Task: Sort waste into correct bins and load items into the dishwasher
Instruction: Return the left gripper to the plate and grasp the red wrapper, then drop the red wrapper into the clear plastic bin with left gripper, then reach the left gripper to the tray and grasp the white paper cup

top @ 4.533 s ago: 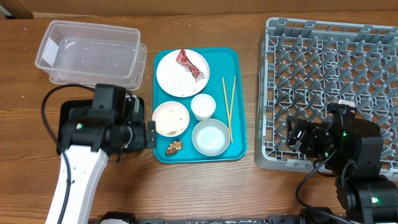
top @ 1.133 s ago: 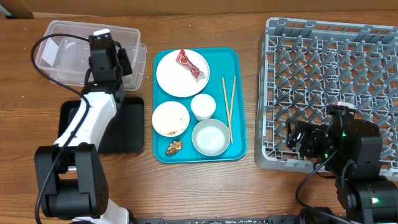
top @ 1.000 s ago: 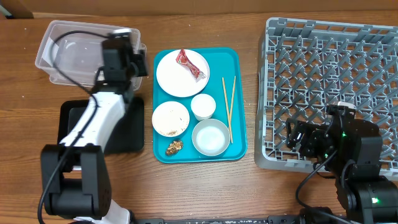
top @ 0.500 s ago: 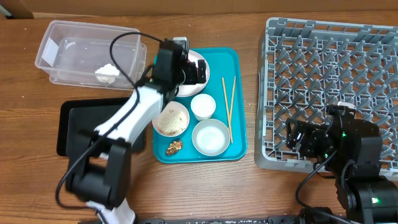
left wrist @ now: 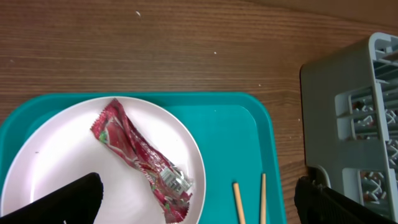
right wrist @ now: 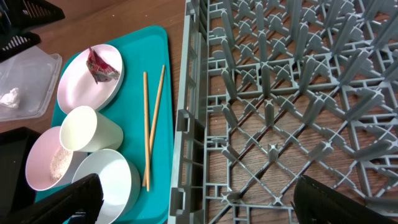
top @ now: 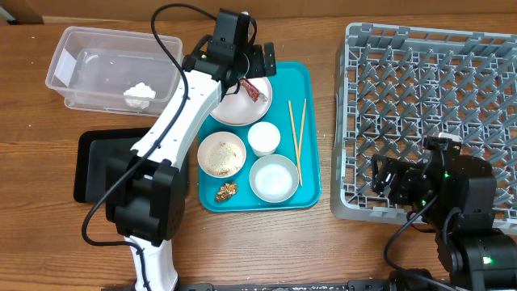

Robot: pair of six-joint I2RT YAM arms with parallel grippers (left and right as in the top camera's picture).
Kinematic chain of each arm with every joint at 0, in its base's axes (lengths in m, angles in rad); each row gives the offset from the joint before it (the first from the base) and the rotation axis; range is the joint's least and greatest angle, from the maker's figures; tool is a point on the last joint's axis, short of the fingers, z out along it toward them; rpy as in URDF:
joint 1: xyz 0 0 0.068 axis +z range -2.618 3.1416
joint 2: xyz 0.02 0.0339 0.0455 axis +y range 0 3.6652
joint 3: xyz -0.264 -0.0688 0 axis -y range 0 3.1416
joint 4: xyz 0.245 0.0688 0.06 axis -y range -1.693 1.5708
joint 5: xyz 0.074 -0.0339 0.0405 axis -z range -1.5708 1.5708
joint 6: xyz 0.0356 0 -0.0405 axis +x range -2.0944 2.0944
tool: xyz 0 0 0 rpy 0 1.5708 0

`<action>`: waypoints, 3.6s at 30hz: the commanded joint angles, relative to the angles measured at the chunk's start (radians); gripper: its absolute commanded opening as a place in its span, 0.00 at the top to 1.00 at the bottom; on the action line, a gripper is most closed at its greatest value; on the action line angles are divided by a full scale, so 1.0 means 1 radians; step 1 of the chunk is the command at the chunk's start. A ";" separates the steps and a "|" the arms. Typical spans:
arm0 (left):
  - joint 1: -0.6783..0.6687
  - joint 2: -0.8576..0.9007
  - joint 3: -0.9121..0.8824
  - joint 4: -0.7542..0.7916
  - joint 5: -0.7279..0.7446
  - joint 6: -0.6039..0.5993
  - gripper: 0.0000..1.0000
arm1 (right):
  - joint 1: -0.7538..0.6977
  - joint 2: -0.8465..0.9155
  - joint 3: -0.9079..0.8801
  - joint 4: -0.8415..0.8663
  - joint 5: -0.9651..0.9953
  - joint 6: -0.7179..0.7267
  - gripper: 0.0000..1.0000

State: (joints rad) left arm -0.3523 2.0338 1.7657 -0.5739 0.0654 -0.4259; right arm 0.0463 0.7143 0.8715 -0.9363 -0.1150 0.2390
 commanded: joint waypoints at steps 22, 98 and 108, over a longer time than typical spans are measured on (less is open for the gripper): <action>-0.008 0.211 -0.050 -0.001 0.010 -0.143 0.64 | -0.003 -0.005 0.032 0.003 0.008 -0.003 0.00; 0.335 0.053 -0.030 -0.299 -0.110 -0.027 0.87 | -0.003 -0.005 0.032 -0.002 0.008 -0.003 0.00; 0.328 0.053 -0.029 -0.248 -0.046 -0.026 0.74 | -0.003 -0.005 0.032 -0.004 0.008 -0.003 0.00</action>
State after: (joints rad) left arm -0.0200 2.0777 1.7435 -0.8268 -0.0177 -0.4458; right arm 0.0463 0.7143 0.8715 -0.9398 -0.1150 0.2386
